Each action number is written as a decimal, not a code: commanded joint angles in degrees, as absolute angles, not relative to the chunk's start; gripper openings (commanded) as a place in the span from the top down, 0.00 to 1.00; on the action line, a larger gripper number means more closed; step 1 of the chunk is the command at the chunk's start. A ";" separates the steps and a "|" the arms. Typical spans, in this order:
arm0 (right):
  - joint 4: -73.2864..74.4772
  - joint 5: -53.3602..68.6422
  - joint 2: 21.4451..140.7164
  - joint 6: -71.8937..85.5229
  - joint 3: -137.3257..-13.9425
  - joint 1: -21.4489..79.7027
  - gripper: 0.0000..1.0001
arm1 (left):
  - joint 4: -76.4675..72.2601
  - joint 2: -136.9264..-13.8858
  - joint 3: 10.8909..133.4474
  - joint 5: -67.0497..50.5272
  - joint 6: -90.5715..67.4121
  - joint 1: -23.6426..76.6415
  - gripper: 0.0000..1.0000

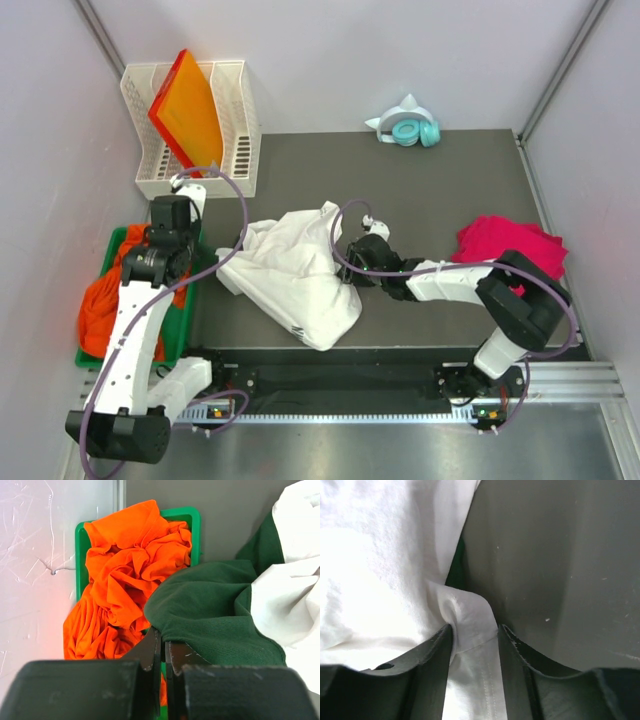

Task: Fold and stack the t-shirts

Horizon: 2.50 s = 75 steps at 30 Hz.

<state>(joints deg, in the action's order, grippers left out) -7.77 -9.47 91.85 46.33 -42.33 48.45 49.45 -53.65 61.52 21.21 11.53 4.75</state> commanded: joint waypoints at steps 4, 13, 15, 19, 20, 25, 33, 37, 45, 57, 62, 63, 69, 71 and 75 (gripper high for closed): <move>-9.41 -8.53 93.16 46.93 -42.45 47.99 0.73 | 48.16 -51.59 60.91 22.24 10.46 4.39 1.00; -0.21 -13.79 87.55 42.29 -47.62 48.25 1.00 | 47.73 -51.15 61.26 21.01 9.06 4.39 1.00; 6.11 -17.56 84.48 38.52 -52.80 48.16 1.00 | 47.55 -51.33 62.31 20.57 8.44 4.39 1.00; 15.45 -25.82 79.46 30.43 -63.96 47.99 0.99 | 47.11 -51.85 65.65 18.38 7.91 4.39 1.00; 17.03 -28.10 78.67 29.02 -68.33 47.55 0.99 | 46.94 -52.03 66.52 18.02 7.82 4.39 1.00; 24.60 -32.16 74.71 21.54 -77.77 46.14 0.98 | 46.58 -53.96 71.98 15.91 6.59 4.39 1.00; 30.23 -41.57 70.15 13.90 -85.33 45.18 1.00 | 43.25 -56.95 79.78 16.17 6.94 4.39 1.00; 30.85 -44.47 68.56 9.94 -91.39 44.47 1.00 | 42.27 -61.24 87.96 16.61 7.38 4.39 1.00; 32.43 -49.39 69.08 1.59 -108.88 44.47 1.00 | 41.92 -68.98 109.58 14.94 8.44 4.31 1.00; 33.66 -49.84 63.82 -4.30 -117.51 44.82 1.00 | 40.52 -70.06 126.65 9.23 8.53 4.39 1.00; 36.03 -49.66 62.49 -6.67 -123.30 44.91 1.00 | 41.04 -67.24 130.76 8.96 8.17 4.39 1.00; 35.86 -50.01 62.49 -7.38 -124.18 44.91 1.00 | 41.04 -66.63 131.48 9.14 8.09 4.39 1.00; 33.15 -52.55 66.79 -13.35 -124.38 48.57 1.00 | 44.55 -67.32 130.35 6.77 6.42 4.39 1.00; 28.86 -57.29 69.76 -17.21 -123.13 51.58 1.00 | 46.66 -69.77 130.69 8.25 4.58 4.39 1.00; 20.23 -58.27 72.34 -21.35 -131.65 53.26 1.00 | 45.44 -70.31 131.49 8.27 4.04 4.39 1.00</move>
<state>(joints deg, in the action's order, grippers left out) 31.57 -48.38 70.74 -12.84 -125.32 52.82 47.09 -67.57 130.96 1.56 5.48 5.58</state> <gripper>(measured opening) 0.019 0.026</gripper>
